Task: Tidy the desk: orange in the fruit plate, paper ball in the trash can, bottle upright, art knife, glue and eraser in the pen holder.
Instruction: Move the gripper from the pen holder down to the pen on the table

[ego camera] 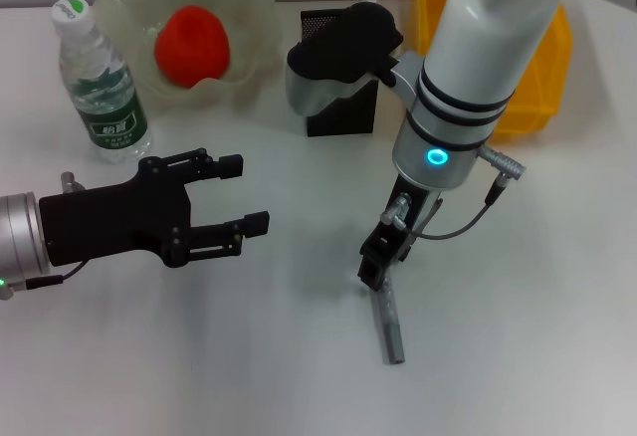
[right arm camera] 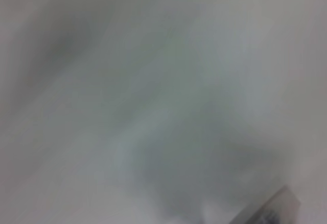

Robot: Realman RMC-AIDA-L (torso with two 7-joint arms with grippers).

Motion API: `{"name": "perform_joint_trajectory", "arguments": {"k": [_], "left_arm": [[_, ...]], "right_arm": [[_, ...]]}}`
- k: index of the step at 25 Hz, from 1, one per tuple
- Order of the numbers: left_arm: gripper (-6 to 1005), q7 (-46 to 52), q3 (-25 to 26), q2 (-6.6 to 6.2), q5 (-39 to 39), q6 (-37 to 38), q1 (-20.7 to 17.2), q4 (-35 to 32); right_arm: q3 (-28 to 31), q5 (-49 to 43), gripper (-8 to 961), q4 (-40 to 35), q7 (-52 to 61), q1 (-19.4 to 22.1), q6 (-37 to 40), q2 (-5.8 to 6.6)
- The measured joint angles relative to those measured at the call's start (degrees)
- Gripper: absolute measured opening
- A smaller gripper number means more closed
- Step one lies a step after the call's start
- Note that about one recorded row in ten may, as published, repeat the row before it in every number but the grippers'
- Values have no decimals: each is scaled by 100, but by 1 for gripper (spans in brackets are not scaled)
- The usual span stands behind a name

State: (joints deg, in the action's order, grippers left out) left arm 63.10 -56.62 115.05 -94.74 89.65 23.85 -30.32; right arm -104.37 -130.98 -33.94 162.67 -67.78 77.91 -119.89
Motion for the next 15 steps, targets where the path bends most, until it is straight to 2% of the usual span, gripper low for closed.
{"name": "perform_joint_trajectory", "arguments": {"k": [15], "left_arm": [[778,-9,2,0,0,-15,13,0]], "right_arm": [[-214,73,498,-8,36,-26,-32,0]]}}
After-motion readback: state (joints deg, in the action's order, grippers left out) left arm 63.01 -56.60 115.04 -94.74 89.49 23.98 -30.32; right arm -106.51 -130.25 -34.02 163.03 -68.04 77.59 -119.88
